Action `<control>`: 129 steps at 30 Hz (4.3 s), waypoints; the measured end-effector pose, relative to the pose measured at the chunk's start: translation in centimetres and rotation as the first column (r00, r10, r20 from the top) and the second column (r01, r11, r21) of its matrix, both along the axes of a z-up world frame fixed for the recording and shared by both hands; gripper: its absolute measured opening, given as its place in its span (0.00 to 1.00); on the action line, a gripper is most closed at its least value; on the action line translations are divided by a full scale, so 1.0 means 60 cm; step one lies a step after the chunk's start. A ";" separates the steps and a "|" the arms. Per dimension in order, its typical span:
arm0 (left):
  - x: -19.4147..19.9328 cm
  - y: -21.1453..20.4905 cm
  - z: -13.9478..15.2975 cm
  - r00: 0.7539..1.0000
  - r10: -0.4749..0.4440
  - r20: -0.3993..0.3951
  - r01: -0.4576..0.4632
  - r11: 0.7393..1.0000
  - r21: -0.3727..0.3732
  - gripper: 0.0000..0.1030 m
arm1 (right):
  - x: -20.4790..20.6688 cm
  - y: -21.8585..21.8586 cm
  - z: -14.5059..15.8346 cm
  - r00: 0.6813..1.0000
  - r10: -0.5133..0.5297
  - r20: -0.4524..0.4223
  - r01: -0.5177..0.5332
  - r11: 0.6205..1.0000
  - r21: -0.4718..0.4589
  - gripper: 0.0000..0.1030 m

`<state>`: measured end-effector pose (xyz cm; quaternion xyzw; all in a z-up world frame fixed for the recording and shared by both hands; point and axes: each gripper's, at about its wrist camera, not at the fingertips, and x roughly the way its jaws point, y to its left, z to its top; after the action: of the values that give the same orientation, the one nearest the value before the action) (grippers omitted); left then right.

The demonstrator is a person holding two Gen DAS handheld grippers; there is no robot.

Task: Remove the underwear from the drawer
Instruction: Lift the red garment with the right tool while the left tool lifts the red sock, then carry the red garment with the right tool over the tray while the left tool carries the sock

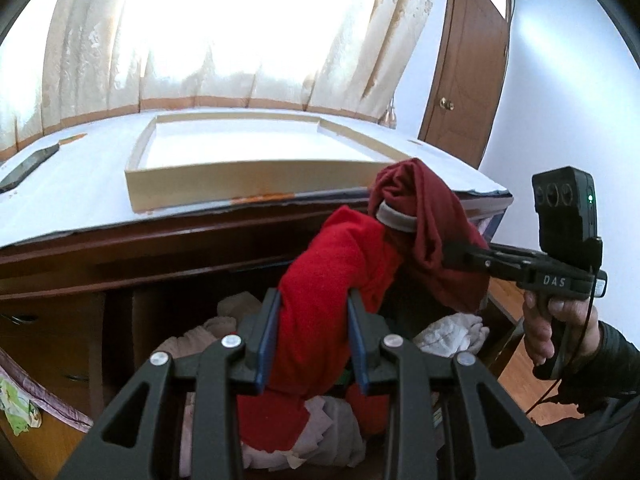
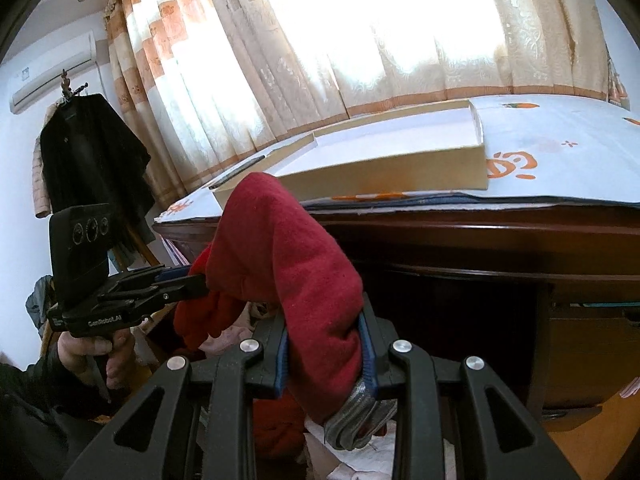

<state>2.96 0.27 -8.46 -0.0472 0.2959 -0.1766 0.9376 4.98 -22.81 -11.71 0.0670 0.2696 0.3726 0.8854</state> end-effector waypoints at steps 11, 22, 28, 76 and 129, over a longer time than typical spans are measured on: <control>-0.016 0.005 0.040 0.997 0.026 0.077 -0.025 1.000 -0.015 0.29 | -0.016 -0.009 0.041 0.998 -0.003 0.058 0.001 1.000 0.029 0.30; -0.036 0.008 0.069 0.988 0.049 0.144 -0.044 0.998 -0.034 0.29 | -0.033 -0.009 0.070 0.994 -0.010 0.106 0.004 0.999 0.053 0.30; -0.039 0.010 0.080 0.983 0.062 0.174 -0.054 0.997 -0.052 0.29 | -0.041 -0.011 0.082 0.991 -0.014 0.130 0.005 0.998 0.069 0.30; 0.012 0.012 0.154 0.955 0.126 0.270 -0.111 0.991 -0.070 0.29 | -0.005 -0.003 0.164 0.981 -0.016 0.193 0.002 0.997 0.076 0.30; 0.385 0.140 0.165 0.960 0.245 -0.135 -0.255 0.964 -0.069 0.29 | 0.385 0.067 0.201 0.990 -0.118 -0.072 0.101 0.973 -0.205 0.31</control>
<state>26.07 8.67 1.43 -0.1353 0.3378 -0.0659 0.9291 28.08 -18.81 0.34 0.0073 0.3385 0.2907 0.8949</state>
